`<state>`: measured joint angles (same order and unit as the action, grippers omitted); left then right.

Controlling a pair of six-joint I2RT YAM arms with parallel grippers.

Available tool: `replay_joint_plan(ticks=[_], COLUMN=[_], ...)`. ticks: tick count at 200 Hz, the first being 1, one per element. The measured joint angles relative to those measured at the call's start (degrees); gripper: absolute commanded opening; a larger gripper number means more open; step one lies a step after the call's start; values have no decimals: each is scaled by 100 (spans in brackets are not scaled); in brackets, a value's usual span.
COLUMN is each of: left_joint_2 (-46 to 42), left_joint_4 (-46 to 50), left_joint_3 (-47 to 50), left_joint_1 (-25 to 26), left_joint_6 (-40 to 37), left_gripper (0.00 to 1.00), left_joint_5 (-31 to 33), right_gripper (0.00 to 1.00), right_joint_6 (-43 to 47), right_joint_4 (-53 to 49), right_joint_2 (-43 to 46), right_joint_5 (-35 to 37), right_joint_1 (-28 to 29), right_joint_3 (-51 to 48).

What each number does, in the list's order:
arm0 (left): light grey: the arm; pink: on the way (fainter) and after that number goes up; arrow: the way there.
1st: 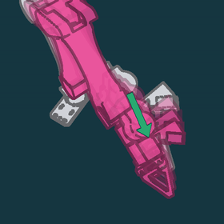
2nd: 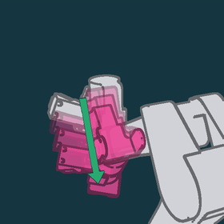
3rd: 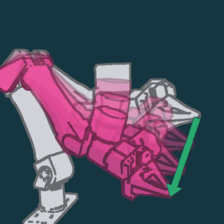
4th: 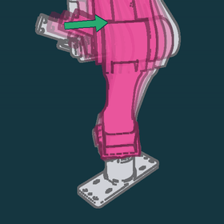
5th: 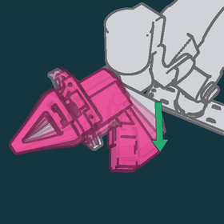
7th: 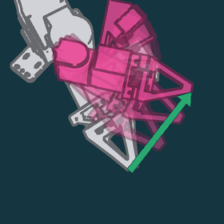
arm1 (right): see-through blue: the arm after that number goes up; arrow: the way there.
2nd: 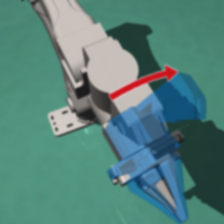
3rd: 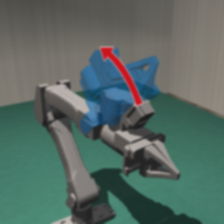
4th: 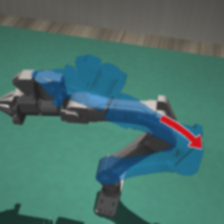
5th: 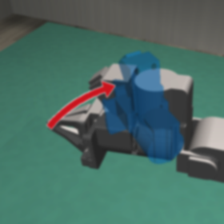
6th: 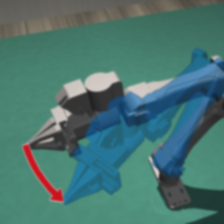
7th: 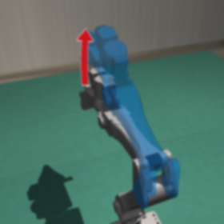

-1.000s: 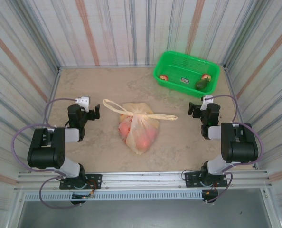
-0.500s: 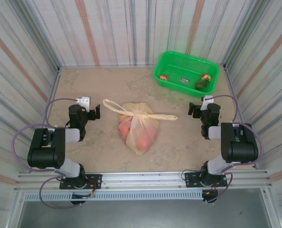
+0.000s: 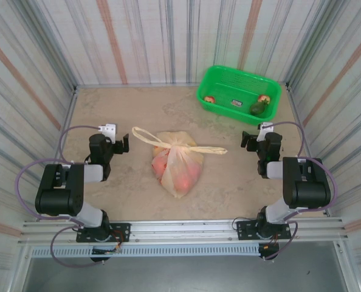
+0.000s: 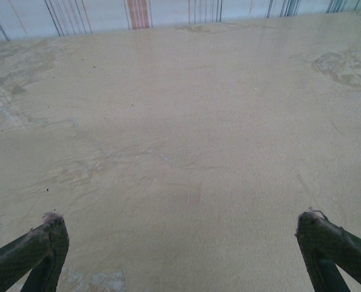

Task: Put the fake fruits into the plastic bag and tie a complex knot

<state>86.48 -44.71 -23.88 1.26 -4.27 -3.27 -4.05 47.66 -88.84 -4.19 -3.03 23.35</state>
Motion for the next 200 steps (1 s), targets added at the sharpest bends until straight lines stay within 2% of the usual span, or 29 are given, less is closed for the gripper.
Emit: replay_joint_plan(ticks=[200], left_joint_2=[0], left_joint_4=[0], left_joint_3=[0], left_joint_1=[28], left_joint_6=[0], left_gripper=[99], left_joint_5=[122], right_gripper=[99], right_joint_6=[0], right_joint_4=[-20], right_joint_2=[0], right_joint_5=[0], right_joint_1=[0], right_joint_3=[0])
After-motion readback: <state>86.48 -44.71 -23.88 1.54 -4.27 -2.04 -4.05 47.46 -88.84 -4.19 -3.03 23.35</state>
